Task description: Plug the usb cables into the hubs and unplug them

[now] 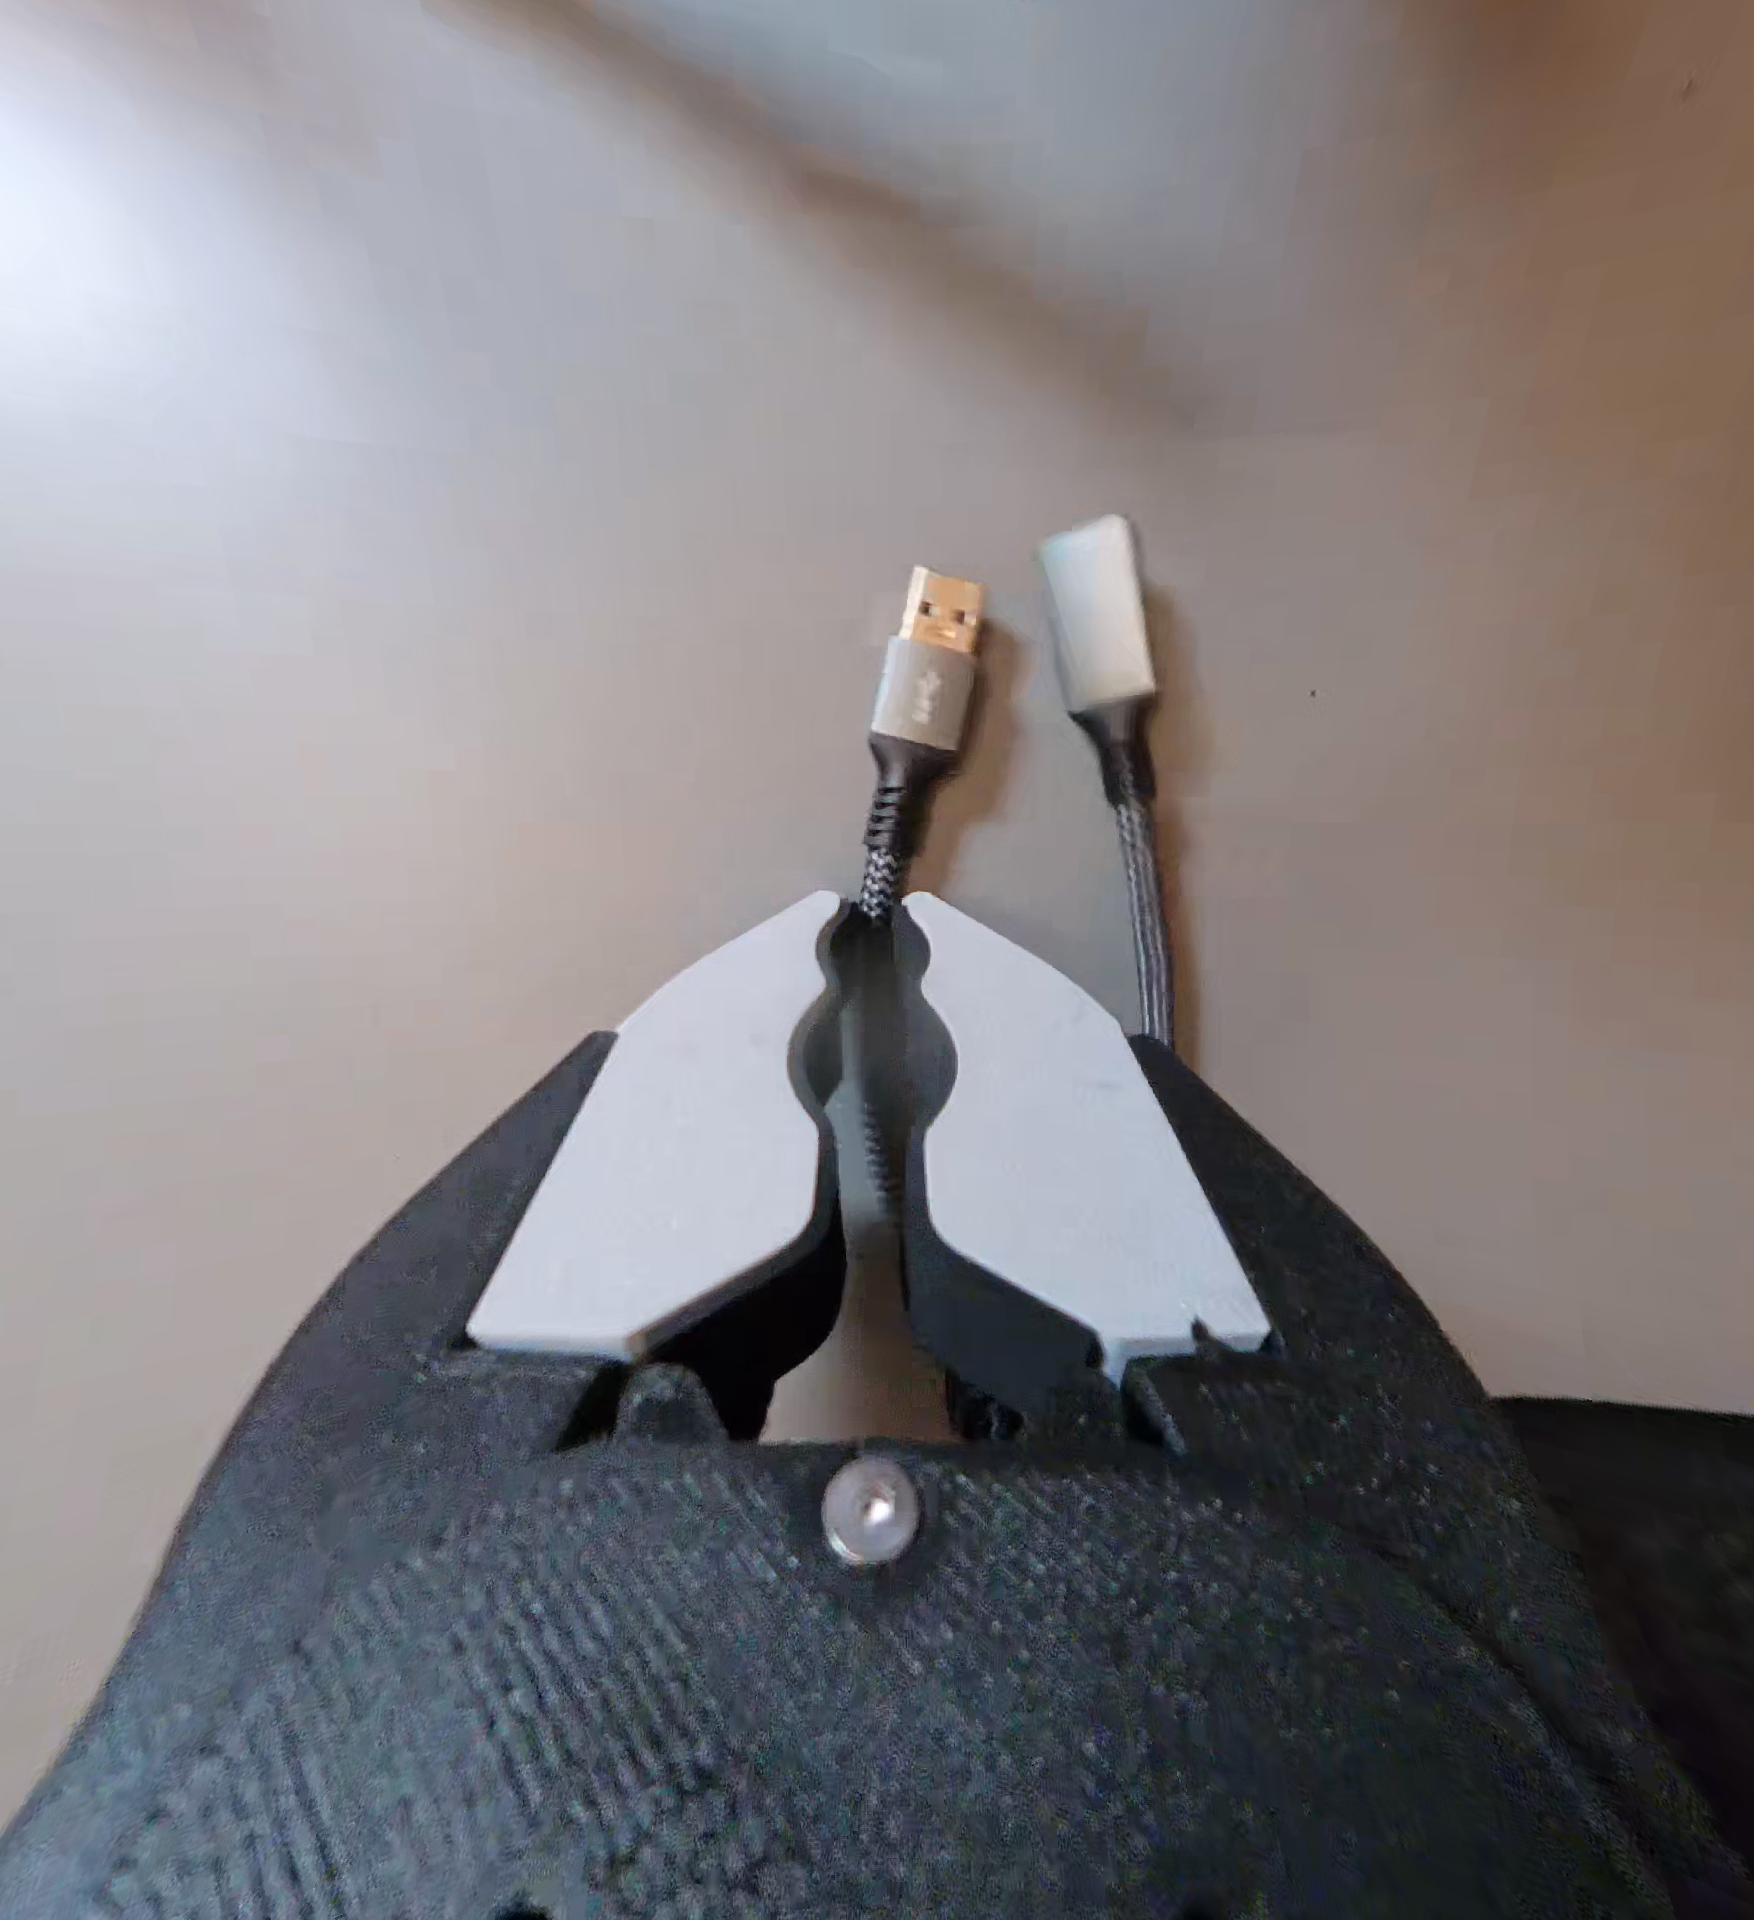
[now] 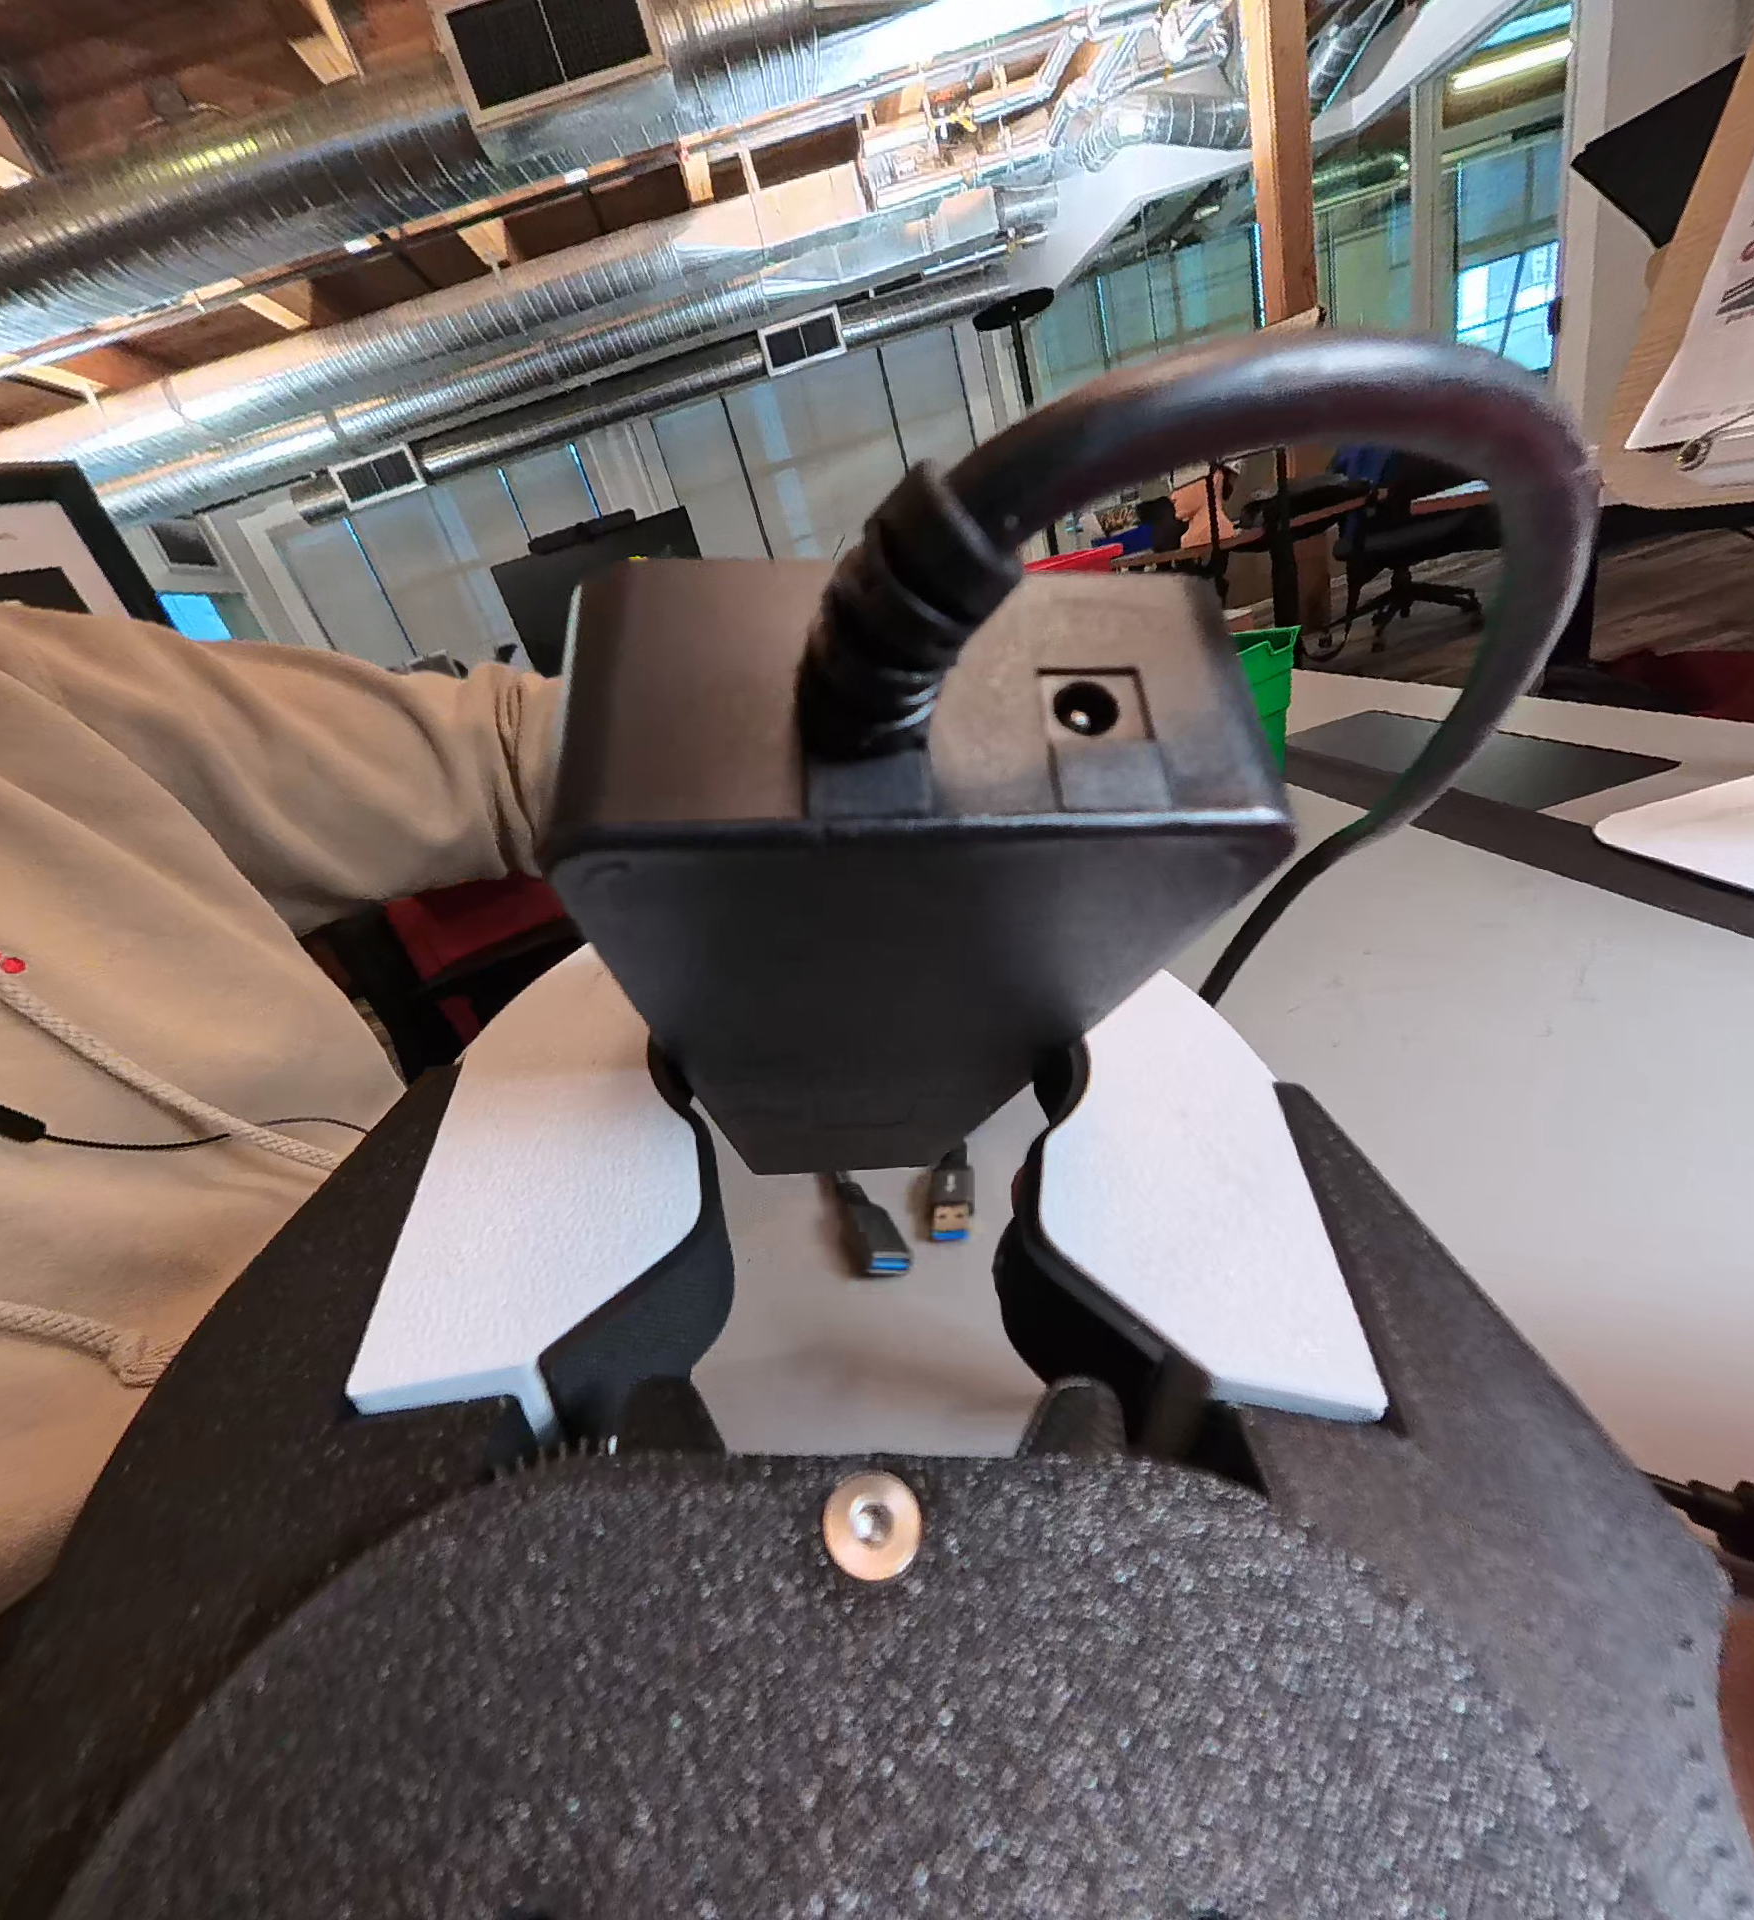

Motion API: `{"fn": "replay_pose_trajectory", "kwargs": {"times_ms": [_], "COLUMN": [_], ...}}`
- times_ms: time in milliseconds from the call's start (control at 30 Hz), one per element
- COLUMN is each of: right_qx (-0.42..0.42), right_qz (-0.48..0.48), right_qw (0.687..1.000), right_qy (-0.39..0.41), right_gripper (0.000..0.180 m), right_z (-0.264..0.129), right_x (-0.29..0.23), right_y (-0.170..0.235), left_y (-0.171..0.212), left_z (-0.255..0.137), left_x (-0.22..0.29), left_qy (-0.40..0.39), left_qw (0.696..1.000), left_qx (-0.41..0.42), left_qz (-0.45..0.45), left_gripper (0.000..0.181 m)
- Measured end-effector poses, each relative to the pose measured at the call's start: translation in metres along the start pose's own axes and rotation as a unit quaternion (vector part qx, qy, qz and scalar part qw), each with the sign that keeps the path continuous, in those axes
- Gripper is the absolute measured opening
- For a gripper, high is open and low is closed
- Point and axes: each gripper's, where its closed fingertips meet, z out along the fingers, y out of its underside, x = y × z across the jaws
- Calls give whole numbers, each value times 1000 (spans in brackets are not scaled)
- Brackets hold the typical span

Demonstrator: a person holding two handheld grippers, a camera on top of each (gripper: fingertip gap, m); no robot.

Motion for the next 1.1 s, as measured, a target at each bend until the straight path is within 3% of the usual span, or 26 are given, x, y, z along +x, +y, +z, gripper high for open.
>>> {"fn": "replay_pose_trajectory", "kwargs": {"times_ms": [233,400,633,733,800,867,933,1000,1100], "right_qx": [7,13,28,20,16,15,14,11,6], "right_qz": [8,9,-16,-16,-16,-18,-19,-19,-18], "right_qw": [1000,1000,998,998,998,998,998,998,998], "right_qy": [9,7,-47,-50,-51,-52,-54,-56,-56], "right_gripper": [63,63,63,63,63,63,63,63,63], "right_z": [-2,-4,-4,-3,-2,-2,-2,-1,0], "right_x": [6,6,-15,-15,-15,-16,-17,-18,-18], "right_y": [-2,-3,-8,-4,-2,-2,-2,-1,1], "left_y": [-6,-12,-11,-12,-11,-14,-28,-43,-55], "left_z": [-16,-9,4,5,4,-2,-18,-44,-73], "left_x": [1,3,-3,-5,-8,-6,9,26,43], "left_qy": [-30,-70,-116,-123,-136,-115,-43,33,92], "left_qw": [992,988,986,984,981,977,961,928,888], "left_qx": [118,133,116,128,140,179,269,368,449], "left_qz": [-25,-29,-26,-19,-16,-25,-38,-39,-28], "left_gripper": [21,29,27,11,10,9,9,9,9]}}
